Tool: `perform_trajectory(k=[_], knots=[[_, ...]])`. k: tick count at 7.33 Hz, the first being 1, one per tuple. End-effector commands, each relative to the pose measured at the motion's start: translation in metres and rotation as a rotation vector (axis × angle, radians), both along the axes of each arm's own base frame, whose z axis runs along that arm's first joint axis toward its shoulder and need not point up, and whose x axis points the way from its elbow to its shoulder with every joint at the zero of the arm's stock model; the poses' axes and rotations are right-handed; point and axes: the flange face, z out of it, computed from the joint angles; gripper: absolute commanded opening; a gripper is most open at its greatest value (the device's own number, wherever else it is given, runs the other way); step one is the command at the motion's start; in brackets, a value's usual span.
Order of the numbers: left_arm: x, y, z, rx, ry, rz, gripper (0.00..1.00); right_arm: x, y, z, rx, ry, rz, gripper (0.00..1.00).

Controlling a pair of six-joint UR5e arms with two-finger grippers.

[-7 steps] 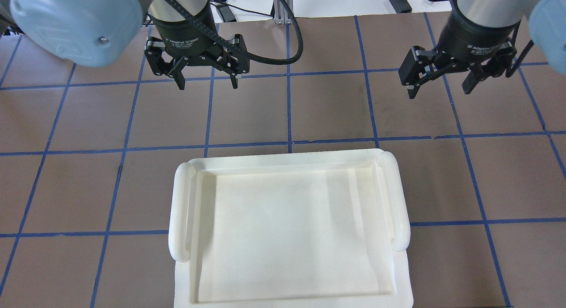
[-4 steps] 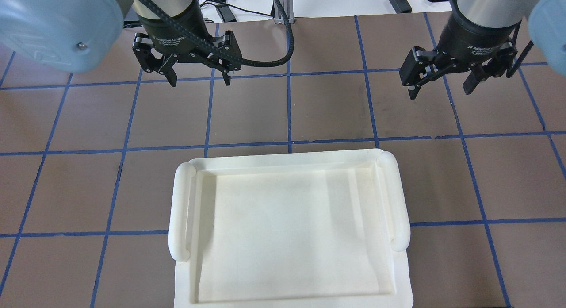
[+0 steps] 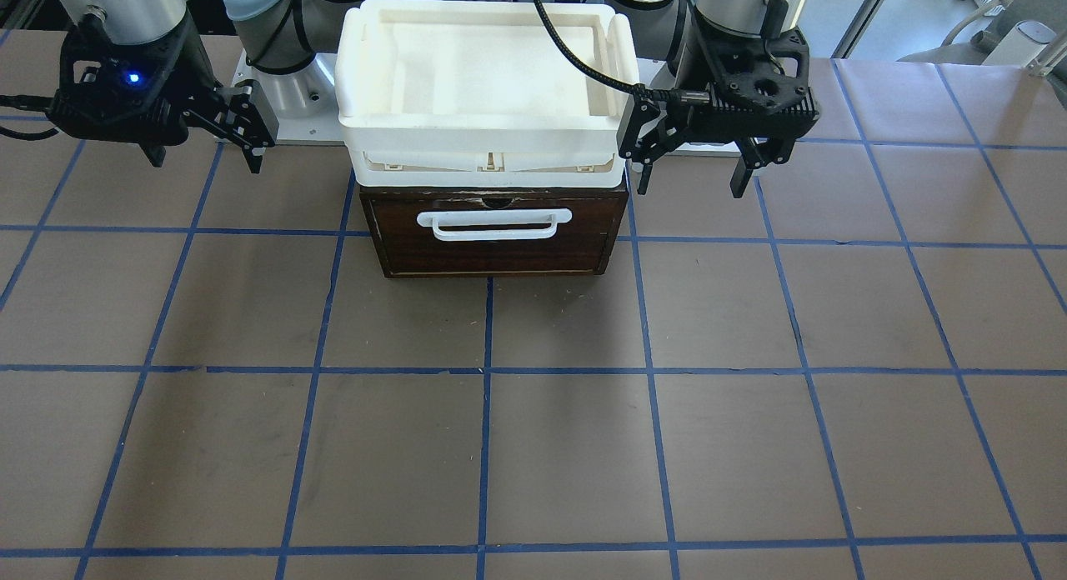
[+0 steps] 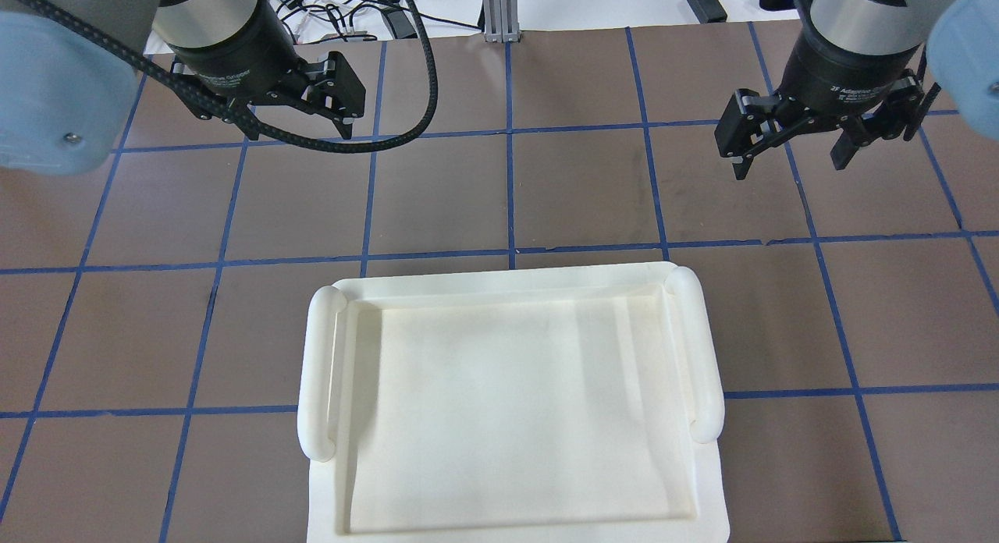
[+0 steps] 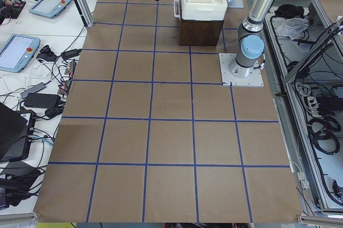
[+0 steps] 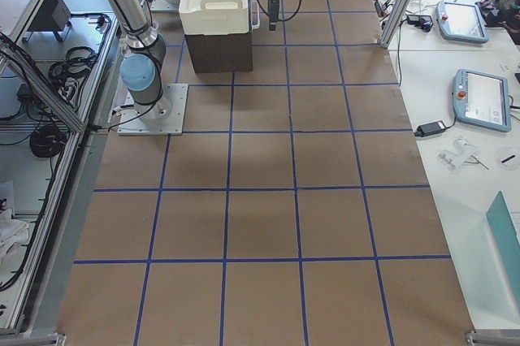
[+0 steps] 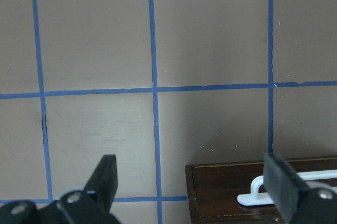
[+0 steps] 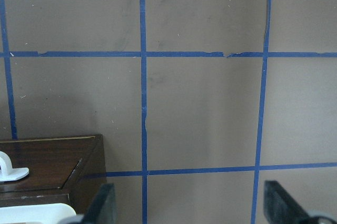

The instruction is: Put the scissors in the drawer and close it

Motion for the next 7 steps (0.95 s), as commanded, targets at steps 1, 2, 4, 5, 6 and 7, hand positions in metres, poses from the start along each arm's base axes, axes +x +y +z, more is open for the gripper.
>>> perform_trajectory(k=[1,2,4,5,6,7], knots=[[0.002,0.013,-0.001,-0.001,0.002,0.011,1.00,0.001,0.002,0.003,-0.007,-0.010,0.009,1.00],[0.005,0.012,0.003,-0.008,0.003,0.018,1.00,0.003,0.003,0.004,-0.009,-0.022,0.009,1.00],[0.006,0.005,0.006,-0.014,0.007,0.022,1.00,0.007,0.002,0.003,-0.007,-0.060,0.010,1.00],[0.006,0.004,0.012,-0.025,0.006,0.021,1.00,0.006,0.002,0.002,-0.005,-0.057,0.011,1.00],[0.006,0.004,0.012,-0.025,0.006,0.021,1.00,0.006,0.002,0.002,-0.005,-0.059,0.008,1.00],[0.006,0.004,0.012,-0.025,0.008,0.021,1.00,0.006,0.002,0.001,-0.002,-0.056,0.010,1.00]])
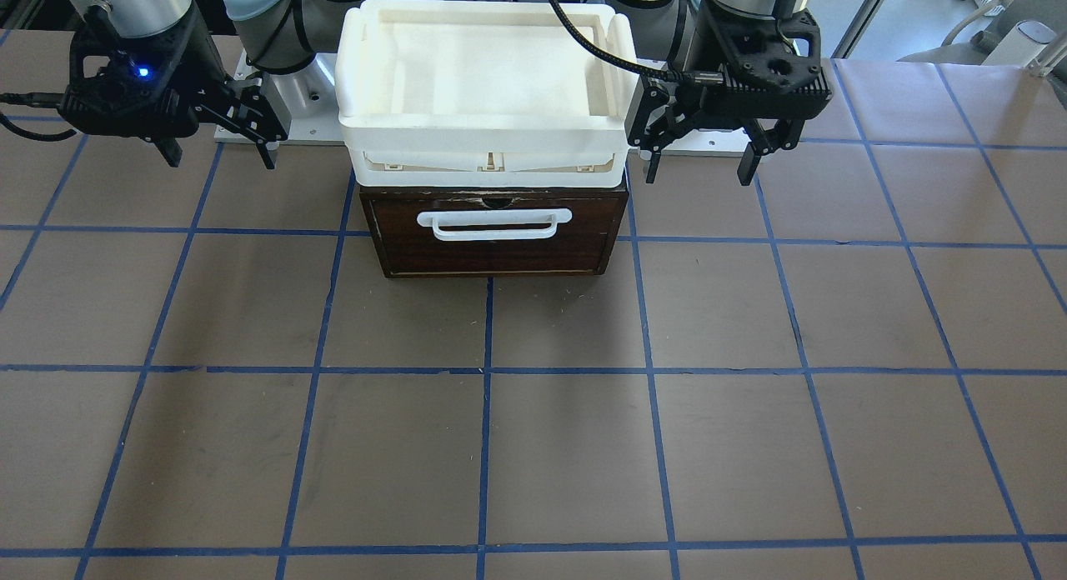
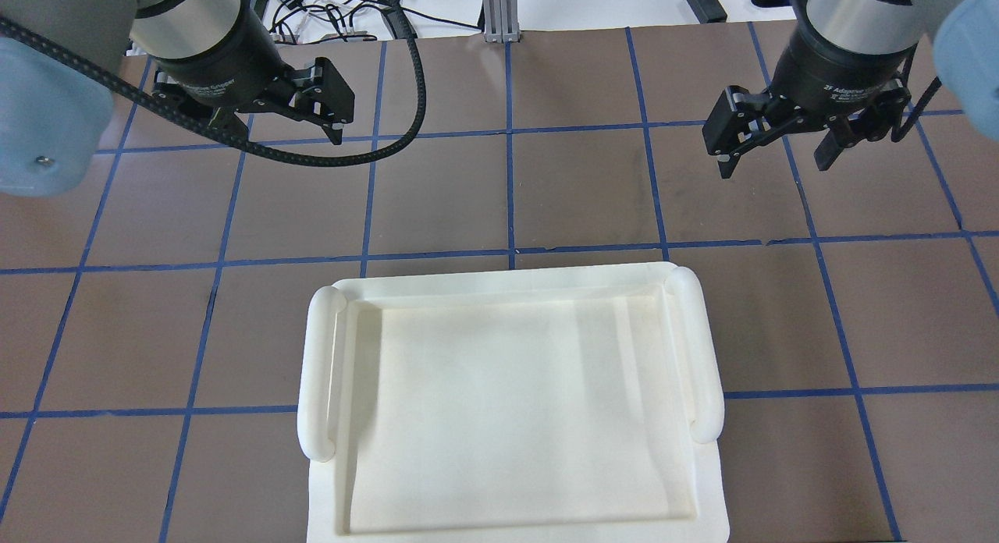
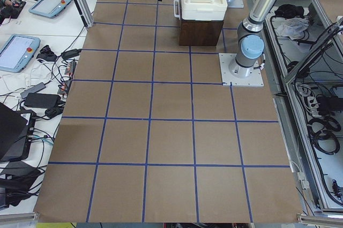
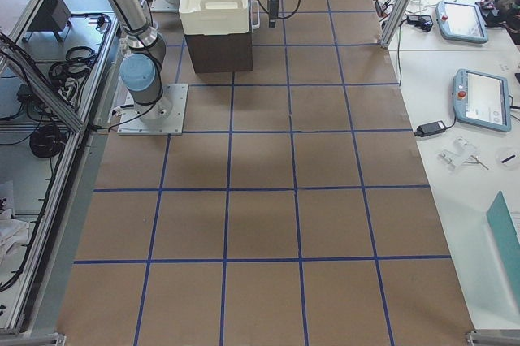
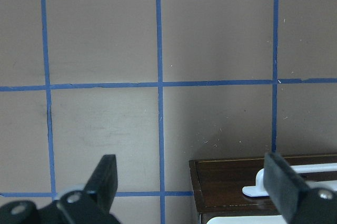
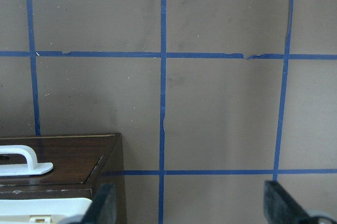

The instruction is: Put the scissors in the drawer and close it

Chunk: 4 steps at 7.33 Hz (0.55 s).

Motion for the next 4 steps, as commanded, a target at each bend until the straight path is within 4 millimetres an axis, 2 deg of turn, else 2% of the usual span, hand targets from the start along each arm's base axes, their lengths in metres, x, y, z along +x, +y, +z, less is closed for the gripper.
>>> perform_trajectory(k=[1,4], knots=[[0.0001,-0.0004,0.0006,-0.001,0.000,0.000,1.00,-0.0008,0.0002,0.0000,0.001,0.003,-0.001,1.00],[0.0001,0.0005,-0.0017,0.004,0.000,-0.002,1.00,-0.0008,-0.0004,-0.0008,0.003,0.003,-0.001,1.00]])
